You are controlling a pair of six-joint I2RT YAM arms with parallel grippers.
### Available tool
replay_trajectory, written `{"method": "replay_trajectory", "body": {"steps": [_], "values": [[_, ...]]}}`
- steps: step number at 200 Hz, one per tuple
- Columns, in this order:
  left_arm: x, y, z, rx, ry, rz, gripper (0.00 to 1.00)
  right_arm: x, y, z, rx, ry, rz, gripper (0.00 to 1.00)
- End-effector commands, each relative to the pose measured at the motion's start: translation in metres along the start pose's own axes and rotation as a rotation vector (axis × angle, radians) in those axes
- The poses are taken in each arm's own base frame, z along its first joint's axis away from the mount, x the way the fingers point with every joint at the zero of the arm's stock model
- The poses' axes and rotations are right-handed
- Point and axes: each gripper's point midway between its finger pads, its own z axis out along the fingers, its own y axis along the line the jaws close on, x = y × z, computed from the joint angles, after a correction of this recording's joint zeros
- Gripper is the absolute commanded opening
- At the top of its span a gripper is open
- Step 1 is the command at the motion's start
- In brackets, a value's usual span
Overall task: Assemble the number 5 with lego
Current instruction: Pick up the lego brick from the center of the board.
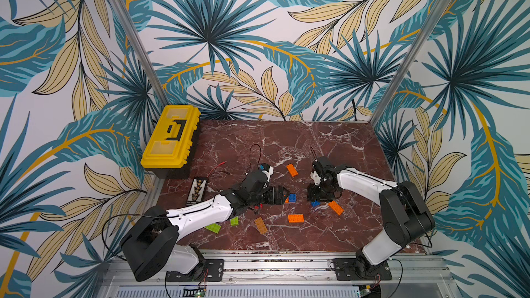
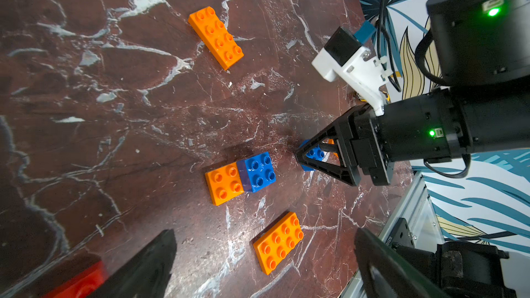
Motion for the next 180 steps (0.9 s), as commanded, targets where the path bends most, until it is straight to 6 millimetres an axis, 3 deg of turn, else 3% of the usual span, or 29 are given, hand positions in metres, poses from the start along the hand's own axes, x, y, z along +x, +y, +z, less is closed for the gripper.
{"method": "replay_trajectory", "body": {"steps": [1,58,141,180], "values": [[-0.013,-0.014,-0.001,0.032,-0.026,0.017,1.0,0.014,-0.005,-0.004,0.031,0.015,0.007,0.52],[-0.013,-0.015,-0.001,0.036,-0.025,0.015,1.0,0.015,-0.017,-0.006,0.109,0.004,0.008,0.43],[-0.014,-0.014,-0.005,0.029,-0.033,0.017,1.0,0.015,-0.013,0.0,0.12,0.03,-0.015,0.45],[-0.015,-0.014,-0.006,0.026,-0.038,0.017,1.0,0.014,-0.013,-0.002,0.12,0.022,-0.018,0.37]]}}
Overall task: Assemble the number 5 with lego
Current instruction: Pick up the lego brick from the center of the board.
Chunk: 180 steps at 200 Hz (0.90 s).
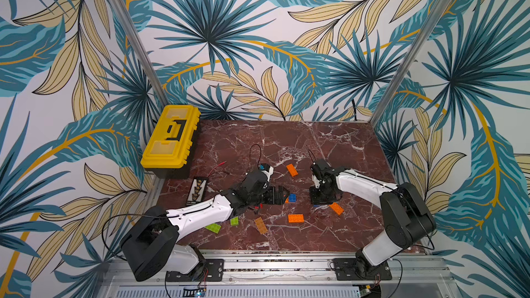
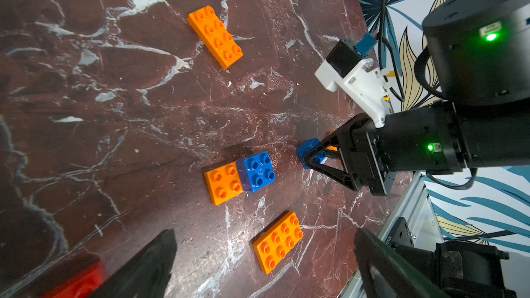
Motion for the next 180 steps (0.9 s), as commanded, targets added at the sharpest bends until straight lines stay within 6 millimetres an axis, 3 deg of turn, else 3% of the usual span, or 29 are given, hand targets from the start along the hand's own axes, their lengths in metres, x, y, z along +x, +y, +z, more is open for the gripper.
{"method": "replay_trajectory", "body": {"steps": [1,54,95,130,146,180], "values": [[-0.015,-0.014,-0.006,0.024,-0.039,0.017,1.0,0.004,-0.003,0.0,0.026,0.017,-0.005,0.35],[-0.017,-0.013,-0.008,0.016,-0.045,0.023,1.0,0.003,-0.001,-0.009,0.023,0.004,-0.001,0.3],[-0.02,-0.003,-0.015,-0.03,-0.085,0.017,1.0,0.013,0.011,-0.03,-0.01,-0.029,0.029,0.28],[-0.018,0.011,-0.028,-0.076,-0.136,0.009,1.0,0.032,0.041,-0.043,-0.065,-0.067,0.044,0.27],[-0.017,0.018,-0.035,-0.099,-0.157,0.005,1.0,0.041,0.06,-0.044,-0.099,-0.078,0.051,0.27],[-0.014,0.036,-0.052,-0.153,-0.221,-0.015,1.0,0.051,0.079,-0.041,-0.122,-0.079,0.085,0.24]]}}
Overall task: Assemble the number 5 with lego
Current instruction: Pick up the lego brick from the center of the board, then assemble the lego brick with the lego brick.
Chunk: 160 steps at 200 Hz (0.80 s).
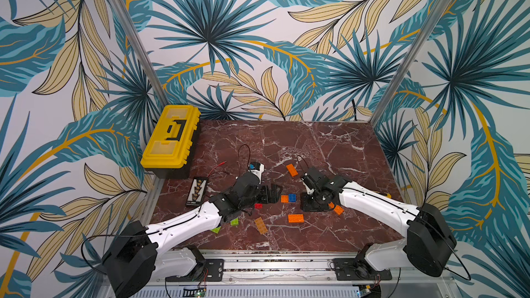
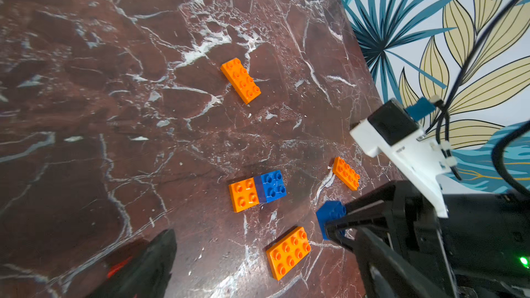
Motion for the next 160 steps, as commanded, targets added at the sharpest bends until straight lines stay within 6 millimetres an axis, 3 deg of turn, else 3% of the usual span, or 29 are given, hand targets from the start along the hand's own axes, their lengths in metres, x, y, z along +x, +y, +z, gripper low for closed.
{"method": "replay_trajectory", "body": {"steps": [1,58,97,160], "values": [[0.002,0.025,-0.009,-0.082,-0.051,-0.012,1.0,0.011,0.004,0.006,0.005,0.012,0.091,0.24],[0.002,0.039,-0.026,-0.094,-0.134,-0.017,1.0,0.014,0.018,0.009,0.007,0.005,0.1,0.24],[0.005,0.042,-0.027,-0.103,-0.125,-0.017,1.0,0.02,0.033,0.013,0.015,0.022,0.052,0.24],[0.01,0.046,-0.027,-0.112,-0.111,-0.017,1.0,0.023,0.039,0.018,0.046,0.031,0.036,0.24]]}}
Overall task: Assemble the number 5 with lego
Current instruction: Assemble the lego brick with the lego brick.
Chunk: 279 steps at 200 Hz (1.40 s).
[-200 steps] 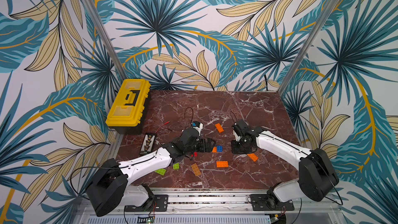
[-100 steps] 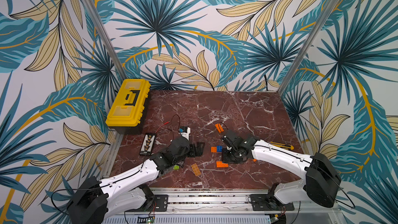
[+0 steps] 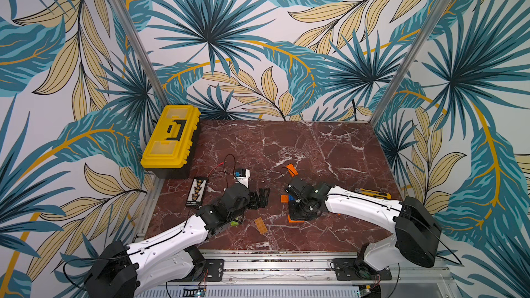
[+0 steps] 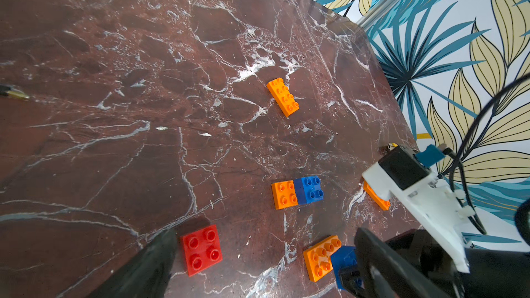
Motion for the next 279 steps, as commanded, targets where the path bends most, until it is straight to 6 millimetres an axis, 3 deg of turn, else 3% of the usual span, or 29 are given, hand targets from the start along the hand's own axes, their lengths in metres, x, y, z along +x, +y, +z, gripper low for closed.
{"method": "replay_trajectory", "body": {"steps": [1,133,279], "values": [[0.008,0.011,0.0,-0.027,0.011,0.005,1.0,0.0,-0.001,0.002,0.033,-0.002,0.008,0.24],[0.009,0.012,0.001,-0.026,0.01,-0.005,1.0,0.001,0.002,0.016,0.065,0.024,0.005,0.24],[0.008,0.013,0.001,-0.031,0.002,-0.011,1.0,0.005,-0.009,0.031,0.138,0.055,-0.002,0.24]]}}
